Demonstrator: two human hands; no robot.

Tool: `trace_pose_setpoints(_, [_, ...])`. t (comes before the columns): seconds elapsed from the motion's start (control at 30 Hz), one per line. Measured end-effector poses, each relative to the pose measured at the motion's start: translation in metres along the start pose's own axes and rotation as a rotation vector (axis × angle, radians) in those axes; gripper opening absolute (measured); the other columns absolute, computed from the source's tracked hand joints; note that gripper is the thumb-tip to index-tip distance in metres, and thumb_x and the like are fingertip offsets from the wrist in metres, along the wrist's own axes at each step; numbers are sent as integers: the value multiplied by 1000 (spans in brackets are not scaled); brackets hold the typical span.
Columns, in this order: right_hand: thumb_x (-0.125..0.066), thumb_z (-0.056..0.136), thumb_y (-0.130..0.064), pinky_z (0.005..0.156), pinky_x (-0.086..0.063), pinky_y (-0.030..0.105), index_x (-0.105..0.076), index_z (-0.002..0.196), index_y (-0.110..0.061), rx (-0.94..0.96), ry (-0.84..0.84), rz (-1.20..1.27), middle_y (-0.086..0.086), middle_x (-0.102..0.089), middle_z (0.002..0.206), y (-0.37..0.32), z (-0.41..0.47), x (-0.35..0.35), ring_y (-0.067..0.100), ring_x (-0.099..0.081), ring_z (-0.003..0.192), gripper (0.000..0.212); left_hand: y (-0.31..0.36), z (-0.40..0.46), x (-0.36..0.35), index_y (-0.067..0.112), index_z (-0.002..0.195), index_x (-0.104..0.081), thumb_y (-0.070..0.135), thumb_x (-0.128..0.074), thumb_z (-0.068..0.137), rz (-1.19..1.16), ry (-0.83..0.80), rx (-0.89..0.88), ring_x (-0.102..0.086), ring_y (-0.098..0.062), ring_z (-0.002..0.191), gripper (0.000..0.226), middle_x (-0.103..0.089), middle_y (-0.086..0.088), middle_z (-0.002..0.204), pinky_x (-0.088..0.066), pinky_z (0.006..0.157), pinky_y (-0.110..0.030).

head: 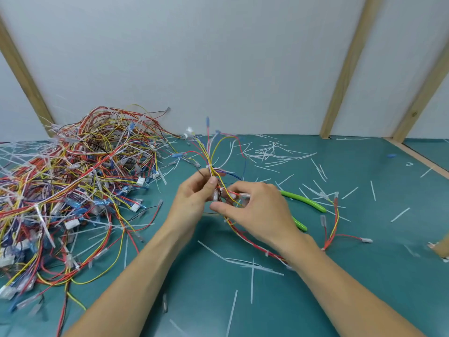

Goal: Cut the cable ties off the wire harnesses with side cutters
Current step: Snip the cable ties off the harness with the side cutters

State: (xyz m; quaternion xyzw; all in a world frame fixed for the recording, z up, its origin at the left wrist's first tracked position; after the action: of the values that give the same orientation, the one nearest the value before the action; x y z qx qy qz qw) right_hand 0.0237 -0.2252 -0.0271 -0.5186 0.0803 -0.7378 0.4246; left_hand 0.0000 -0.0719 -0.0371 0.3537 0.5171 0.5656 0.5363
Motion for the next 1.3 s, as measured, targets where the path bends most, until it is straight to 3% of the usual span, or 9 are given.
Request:
trace_pose_setpoints(0.23, [-77,76,-60,68,-49,28,-71,102,-33,-71,-62,92,-19,-56,58,14,2,-12,6,-53,63,38,5,1,4,23,106,-63,14,-46,103,-176,-8,62,-58,-5,82,19,-63,8,88,-50,66,-22])
trace_pose_setpoints(0.4, [-70,81,-59,59,-48,37,-75,82,-27,4,-41,239,-5,-66,63,11,1,-10,15,-50,56,33,9,0,1,17,123,-66,19,-51,100,-50,-61,44,-57,-15,88,28,-65,2,88,-37,74,-30])
trace_pose_setpoints(0.53, [-74,81,-51,53,-46,35,-75,84,-22,-38,-57,422,-2,-64,57,9,0,-13,18,-53,49,29,11,-2,1,15,126,-66,23,-55,93,-119,-99,54,-67,-15,83,36,-62,-4,88,-49,79,-22])
trace_pose_setpoints(0.67, [-69,86,-40,56,-52,48,-63,71,-21,-46,-55,423,-2,-63,56,9,-1,-13,27,-62,53,25,8,-3,-3,15,131,-63,23,-53,94,-157,-151,81,-63,-13,87,39,-65,0,88,-47,88,-31])
trace_pose_setpoints(0.8, [-64,88,-43,54,-44,41,-52,73,-26,-24,44,305,-5,-55,54,11,6,-5,19,-46,51,26,6,-3,-5,12,136,-59,24,-48,99,-133,-153,79,-65,-17,105,39,-71,-4,110,-50,93,-33])
trace_pose_setpoints(0.9, [-69,84,-59,57,-46,36,-65,85,-28,-30,-74,282,-1,-61,56,11,6,-5,14,-49,49,31,4,-3,-5,13,133,-61,28,-51,97,-98,-107,77,-66,-19,101,40,-70,-9,105,-52,89,-30])
trace_pose_setpoints(1.1, [-75,79,-49,51,-34,28,-69,73,-19,-81,-261,379,-3,-51,48,7,-3,-14,6,-37,46,31,2,-2,-4,11,127,-63,28,-55,93,-126,-50,97,-52,-34,106,39,-57,-21,108,-44,100,-52])
trace_pose_setpoints(1.2, [-69,87,-41,51,-32,35,-61,64,-19,-52,-171,326,-6,-44,47,5,0,-7,8,-34,47,33,4,-4,-5,13,128,-64,31,-52,95,-87,-66,79,-58,-26,110,39,-66,-13,116,-43,97,-45])
trace_pose_setpoints(1.3, [-64,96,-36,53,-33,35,-65,70,-20,-128,96,297,-8,-50,49,23,22,24,8,-39,48,31,4,-4,-5,26,133,-63,37,-50,95,-21,-88,74,-62,-15,117,42,-68,2,128,-47,96,-36])
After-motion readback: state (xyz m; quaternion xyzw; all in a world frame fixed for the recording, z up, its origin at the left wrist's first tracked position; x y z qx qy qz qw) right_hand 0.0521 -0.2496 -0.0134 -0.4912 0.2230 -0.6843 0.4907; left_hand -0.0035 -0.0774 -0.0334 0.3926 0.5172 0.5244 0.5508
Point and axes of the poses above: each hand's wrist, its own z-axis towards the middle knuckle, its own x-axis out of the back of the hand, y = z × x, the point moved 3 cm from there along z, towards the middle knuckle
